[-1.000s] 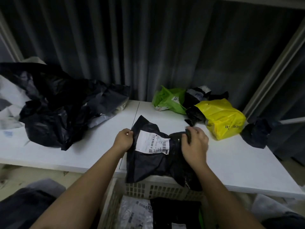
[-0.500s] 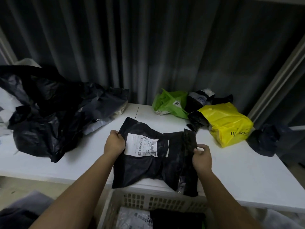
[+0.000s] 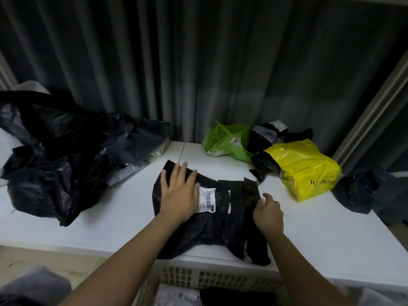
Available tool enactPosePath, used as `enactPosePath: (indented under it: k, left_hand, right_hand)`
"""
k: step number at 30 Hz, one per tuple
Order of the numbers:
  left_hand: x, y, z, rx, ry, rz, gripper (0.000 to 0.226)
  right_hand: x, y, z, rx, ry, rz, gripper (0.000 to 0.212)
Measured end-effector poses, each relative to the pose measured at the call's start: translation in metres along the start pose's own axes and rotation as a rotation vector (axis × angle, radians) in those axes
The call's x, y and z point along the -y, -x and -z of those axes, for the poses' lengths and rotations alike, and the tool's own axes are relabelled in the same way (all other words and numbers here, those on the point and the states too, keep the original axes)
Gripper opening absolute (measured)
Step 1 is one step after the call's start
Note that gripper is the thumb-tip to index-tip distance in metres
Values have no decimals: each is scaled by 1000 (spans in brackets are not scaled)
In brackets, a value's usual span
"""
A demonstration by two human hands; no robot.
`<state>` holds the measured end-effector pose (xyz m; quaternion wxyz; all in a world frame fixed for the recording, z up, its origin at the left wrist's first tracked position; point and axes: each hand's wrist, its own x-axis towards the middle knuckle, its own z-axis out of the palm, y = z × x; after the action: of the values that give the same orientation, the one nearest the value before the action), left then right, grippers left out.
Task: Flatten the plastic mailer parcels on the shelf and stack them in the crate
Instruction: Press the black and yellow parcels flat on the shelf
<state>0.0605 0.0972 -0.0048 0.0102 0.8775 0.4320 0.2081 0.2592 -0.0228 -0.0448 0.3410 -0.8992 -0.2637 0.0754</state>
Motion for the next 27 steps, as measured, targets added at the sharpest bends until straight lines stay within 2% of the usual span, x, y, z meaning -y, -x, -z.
enactPosePath:
  k: [2,3,6,9,11,14,17,21,24,27]
  left_hand:
    - [-14,0,2,65,-85,-64,57]
    - [-19,0,2,114,-88,-53,54]
    - [-29,1,1,188,-54,37,55]
    - [-32,8,1,125,89,11,76]
    - [-32,15,1,78,152,-48,77]
    - [-29,22,0,95,138,-29,77]
    - [-25,27,-5,191,104,17,83]
    - [-20,25,-11,255,119,31,85]
    - [-18,19,-14,292,126,63,80]
    - [-15,13,-15,358,129,93,57]
  right_hand:
    - [14,5,0,-114,-23,198,48]
    - [24,10,0,-117,-47,317,53]
    - [47,24,1,2,-18,540,66]
    - [57,38,-2,162,48,580,63]
    - [58,41,-8,221,69,593,62]
    - [56,43,-15,214,14,592,64]
    - [54,43,-19,154,-62,607,71]
    - [52,44,-23,209,10,625,74]
    - [54,43,-26,215,65,607,75]
    - [57,39,-31,238,127,578,74]
